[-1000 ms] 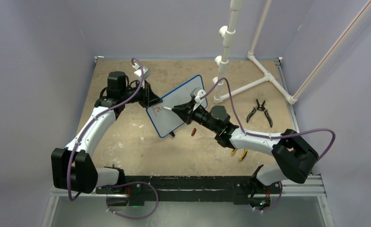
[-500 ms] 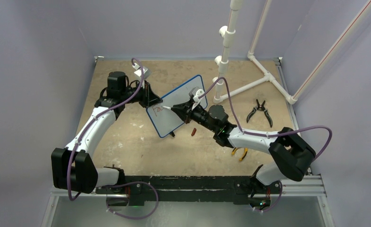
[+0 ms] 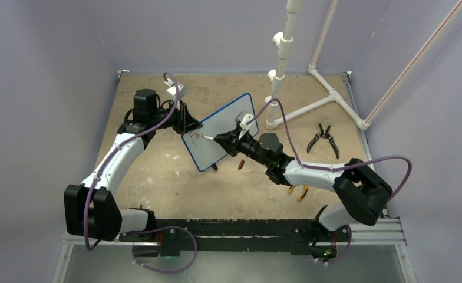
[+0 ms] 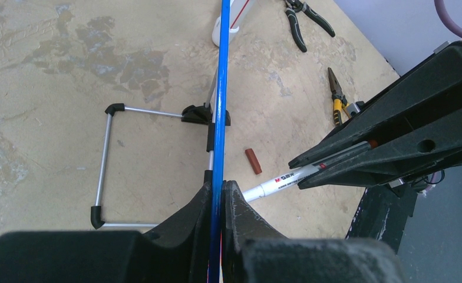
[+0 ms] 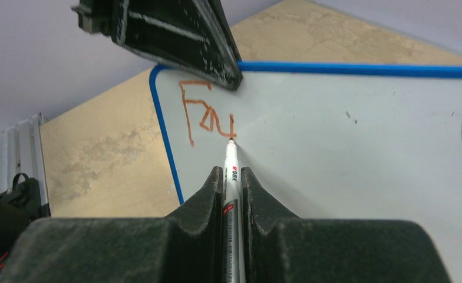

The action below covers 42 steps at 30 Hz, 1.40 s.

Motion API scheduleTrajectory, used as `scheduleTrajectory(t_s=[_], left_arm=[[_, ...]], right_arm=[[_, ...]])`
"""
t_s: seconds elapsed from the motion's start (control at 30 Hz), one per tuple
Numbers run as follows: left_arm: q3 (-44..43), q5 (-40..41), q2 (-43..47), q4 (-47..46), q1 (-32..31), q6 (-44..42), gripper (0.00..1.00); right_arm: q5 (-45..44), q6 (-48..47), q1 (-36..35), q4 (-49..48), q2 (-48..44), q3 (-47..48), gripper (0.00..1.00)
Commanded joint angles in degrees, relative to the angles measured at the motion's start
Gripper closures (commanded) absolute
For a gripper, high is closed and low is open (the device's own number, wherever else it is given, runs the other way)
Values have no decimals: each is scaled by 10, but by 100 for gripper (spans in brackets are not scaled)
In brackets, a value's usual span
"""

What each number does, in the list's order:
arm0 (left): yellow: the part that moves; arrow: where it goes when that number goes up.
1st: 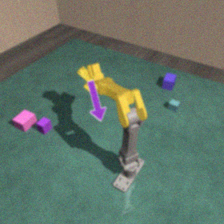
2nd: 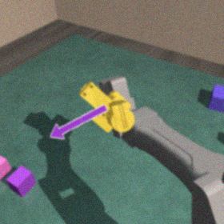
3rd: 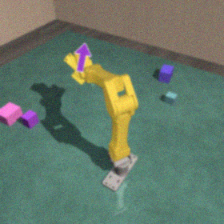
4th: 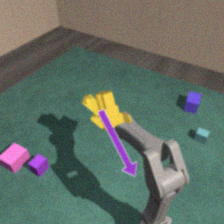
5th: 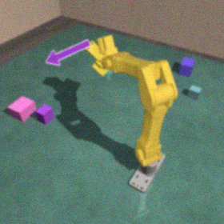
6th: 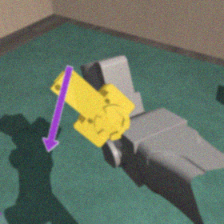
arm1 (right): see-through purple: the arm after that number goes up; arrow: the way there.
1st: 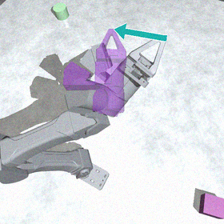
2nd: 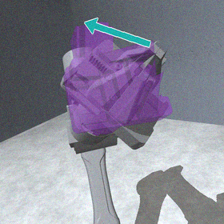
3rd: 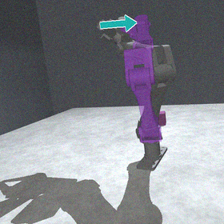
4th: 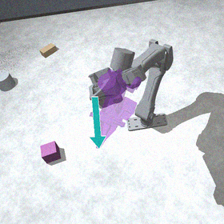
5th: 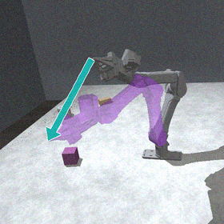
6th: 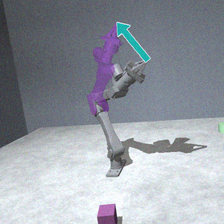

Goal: Write a sentence on the whiteboard

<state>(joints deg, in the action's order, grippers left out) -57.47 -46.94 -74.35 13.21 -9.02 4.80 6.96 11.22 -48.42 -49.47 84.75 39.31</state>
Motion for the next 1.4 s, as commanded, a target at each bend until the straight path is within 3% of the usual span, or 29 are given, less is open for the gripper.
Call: scheduleTrajectory(t_s=[0.0, 0.57, 1.37], left_arm=[[4, 1, 8, -6, 1, -9, 100], [5, 1, 8, -7, 1, -9, 100], [5, -3, 7, -9, 1, -8, 100]], right_arm=[[-26, 0, -5, 21, -1, -13, 100], [-8, 9, -9, -9, -60, -2, 100], [-61, -2, -9, -39, 4, 41, 100]])
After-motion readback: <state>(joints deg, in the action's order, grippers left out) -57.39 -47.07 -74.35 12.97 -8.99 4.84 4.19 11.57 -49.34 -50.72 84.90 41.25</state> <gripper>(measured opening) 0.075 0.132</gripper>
